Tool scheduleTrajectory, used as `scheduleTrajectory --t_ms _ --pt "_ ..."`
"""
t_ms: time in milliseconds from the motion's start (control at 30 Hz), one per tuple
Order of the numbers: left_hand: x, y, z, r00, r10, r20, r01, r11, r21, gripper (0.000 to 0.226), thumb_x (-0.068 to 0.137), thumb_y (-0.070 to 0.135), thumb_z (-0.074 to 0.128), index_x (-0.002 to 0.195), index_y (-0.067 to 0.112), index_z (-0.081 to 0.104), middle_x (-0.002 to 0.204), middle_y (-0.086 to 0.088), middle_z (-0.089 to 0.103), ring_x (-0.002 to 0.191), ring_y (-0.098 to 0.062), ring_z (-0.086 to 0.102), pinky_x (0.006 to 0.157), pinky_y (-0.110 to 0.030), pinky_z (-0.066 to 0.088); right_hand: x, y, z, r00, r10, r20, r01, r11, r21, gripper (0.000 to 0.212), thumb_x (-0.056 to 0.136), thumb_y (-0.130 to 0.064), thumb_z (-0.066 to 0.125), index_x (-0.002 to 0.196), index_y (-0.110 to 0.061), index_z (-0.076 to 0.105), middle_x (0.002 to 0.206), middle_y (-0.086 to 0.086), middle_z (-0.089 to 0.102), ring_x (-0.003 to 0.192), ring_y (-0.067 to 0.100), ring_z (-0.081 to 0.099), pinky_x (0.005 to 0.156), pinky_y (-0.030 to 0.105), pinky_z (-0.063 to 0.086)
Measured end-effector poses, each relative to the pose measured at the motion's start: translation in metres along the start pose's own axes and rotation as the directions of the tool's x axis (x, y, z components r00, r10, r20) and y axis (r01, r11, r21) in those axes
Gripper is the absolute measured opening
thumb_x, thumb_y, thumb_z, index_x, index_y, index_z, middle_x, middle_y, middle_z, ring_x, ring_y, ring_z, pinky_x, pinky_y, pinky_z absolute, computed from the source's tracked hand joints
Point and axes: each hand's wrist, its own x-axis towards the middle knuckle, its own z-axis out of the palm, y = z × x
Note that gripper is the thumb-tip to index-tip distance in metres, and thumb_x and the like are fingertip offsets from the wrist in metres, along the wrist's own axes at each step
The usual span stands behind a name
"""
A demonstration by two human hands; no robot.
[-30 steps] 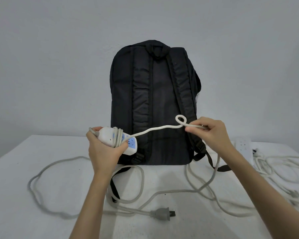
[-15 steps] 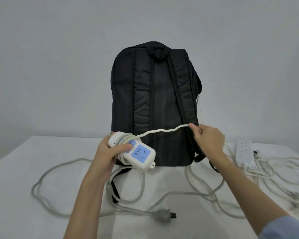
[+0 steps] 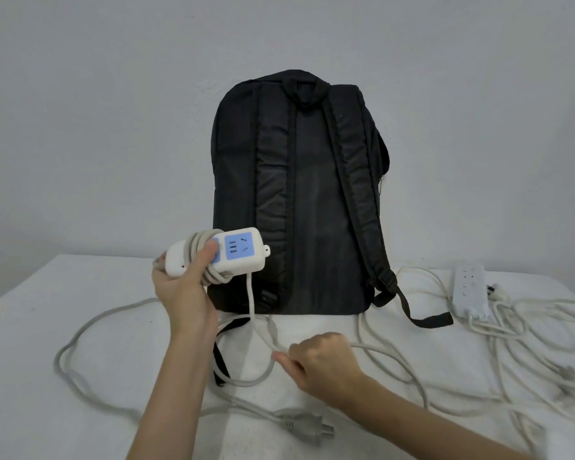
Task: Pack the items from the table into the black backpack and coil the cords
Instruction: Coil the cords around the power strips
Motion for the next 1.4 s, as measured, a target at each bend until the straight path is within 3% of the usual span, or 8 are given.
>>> scheduleTrajectory --t_ms 167,400,700,933,1033,1233,1333,1400 --pt "-0.005 -0.012 -0.001 0.977 0.203 -0.063 -0.192 0.970 0.146 0.051 0.070 0.002 0.079 0.094 0.023 0.039 0.100 0.006 0.053 0.084 0.001 0.059 0.076 -0.018 0.052 0.007 -0.013 -0.026 0.990 -0.141 -0.025 0.142 0.989 0.044 0.053 0.087 -0.045 0.047 0.046 -0.020 0.027 0.032 -0.007 0.031 0.035 0.013 0.015 0.042 0.017 0.014" --pt "-0.018 -0.018 0.005 0.931 0.313 0.186 -0.358 0.880 0.313 0.058 0.065 0.002 0.083 0.098 0.027 0.042 0.109 0.001 0.055 0.092 -0.001 0.060 0.074 -0.012 0.049 0.028 -0.030 -0.071 0.956 -0.245 -0.160 0.276 0.938 0.210 0.046 0.086 -0.047 0.053 0.059 -0.022 0.025 0.042 -0.006 0.035 0.043 0.013 0.017 0.037 0.021 0.022" --pt "-0.016 -0.005 0.001 0.805 0.024 0.593 -0.307 0.872 0.381 0.064 0.050 0.021 0.087 0.102 0.023 0.049 0.105 0.004 0.063 0.098 -0.010 0.064 0.078 -0.020 0.053 0.074 0.027 -0.122 0.876 -0.079 -0.476 0.134 0.987 0.083 0.051 0.093 -0.041 0.052 0.050 -0.013 0.049 0.046 -0.001 0.038 0.042 0.014 0.029 0.044 0.023 0.021" --pt "-0.023 0.010 0.010 0.737 -0.112 0.667 -0.105 0.955 0.276 0.058 0.051 0.022 0.080 0.102 0.015 0.053 0.098 0.004 0.067 0.090 -0.014 0.066 0.070 -0.023 0.054 0.095 0.051 -0.122 0.915 0.251 -0.315 -0.118 0.914 0.387 0.047 0.088 -0.053 0.052 0.061 -0.016 0.063 0.048 -0.003 0.046 0.047 0.015 0.040 0.045 0.028 0.033" --pt "-0.024 0.010 0.011 0.749 -0.144 0.646 0.012 0.979 0.205 0.059 0.049 0.012 0.079 0.102 0.010 0.054 0.095 0.002 0.067 0.086 -0.013 0.067 0.069 -0.023 0.054 0.094 0.055 -0.104 0.896 0.428 -0.120 -0.268 0.735 0.623 0.042 0.082 -0.053 0.057 0.058 -0.018 0.054 0.051 0.002 0.047 0.051 0.018 0.041 0.053 0.034 0.038" --pt "-0.021 -0.005 0.013 0.836 -0.212 0.506 0.175 0.977 0.120 0.066 0.048 0.015 0.078 0.107 0.002 0.053 0.099 -0.008 0.063 0.085 -0.016 0.067 0.069 -0.025 0.055 0.084 0.035 -0.076 0.737 0.646 0.197 -0.348 0.113 0.931 0.009 0.087 -0.013 0.064 0.079 -0.011 0.059 0.064 0.019 0.053 0.057 0.017 0.049 0.055 0.021 0.043" --pt "-0.026 -0.013 0.017 0.821 -0.323 0.471 0.323 0.943 0.084 0.045 0.063 0.012 0.073 0.105 -0.002 0.060 0.098 -0.012 0.066 0.087 -0.019 0.067 0.071 -0.027 0.057 0.082 0.019 -0.063 0.649 0.674 0.351 -0.331 -0.165 0.929 0.020 0.089 0.006 0.052 0.082 -0.012 0.059 0.060 0.000 0.058 0.050 0.008 0.049 0.046 0.015 0.039" --pt "-0.031 -0.015 0.020 0.800 -0.372 0.471 0.402 0.915 0.039 0.021 0.076 0.014 0.064 0.092 0.003 0.071 0.091 -0.007 0.072 0.085 -0.017 0.069 0.071 -0.023 0.057 0.076 0.006 -0.055 0.648 0.665 0.372 -0.342 -0.183 0.922 0.028 0.090 0.010 0.045 0.087 -0.013 0.061 0.055 -0.010 0.056 0.045 0.003 0.040 0.040 0.012 0.031"
